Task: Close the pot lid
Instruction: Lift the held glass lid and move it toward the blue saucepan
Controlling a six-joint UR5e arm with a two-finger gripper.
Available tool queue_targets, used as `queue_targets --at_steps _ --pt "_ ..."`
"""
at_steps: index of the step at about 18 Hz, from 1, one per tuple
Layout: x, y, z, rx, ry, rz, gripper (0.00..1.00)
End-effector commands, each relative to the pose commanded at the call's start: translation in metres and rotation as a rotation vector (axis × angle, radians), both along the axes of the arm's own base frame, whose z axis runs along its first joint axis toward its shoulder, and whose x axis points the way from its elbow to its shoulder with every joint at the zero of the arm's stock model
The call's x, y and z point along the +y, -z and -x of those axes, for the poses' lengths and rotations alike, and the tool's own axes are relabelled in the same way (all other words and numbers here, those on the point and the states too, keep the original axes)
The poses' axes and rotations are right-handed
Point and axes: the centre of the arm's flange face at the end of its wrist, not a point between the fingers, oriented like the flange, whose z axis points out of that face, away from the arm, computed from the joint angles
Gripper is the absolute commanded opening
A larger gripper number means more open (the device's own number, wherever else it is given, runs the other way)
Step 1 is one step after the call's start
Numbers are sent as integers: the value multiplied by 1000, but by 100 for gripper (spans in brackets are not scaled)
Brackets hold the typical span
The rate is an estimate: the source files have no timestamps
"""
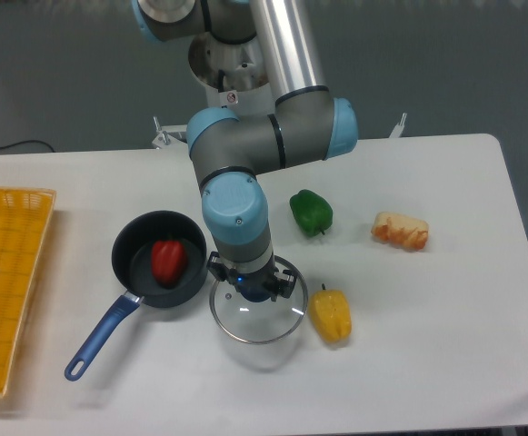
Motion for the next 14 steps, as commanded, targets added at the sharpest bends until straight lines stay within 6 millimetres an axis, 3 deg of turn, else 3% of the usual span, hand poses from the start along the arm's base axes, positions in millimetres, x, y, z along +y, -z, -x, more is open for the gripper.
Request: queue_targets --at_steps 9,14 --pt "-2 -5 -1 5 0 -3 57" --pt "-9 -25 -9 5 49 9 57"
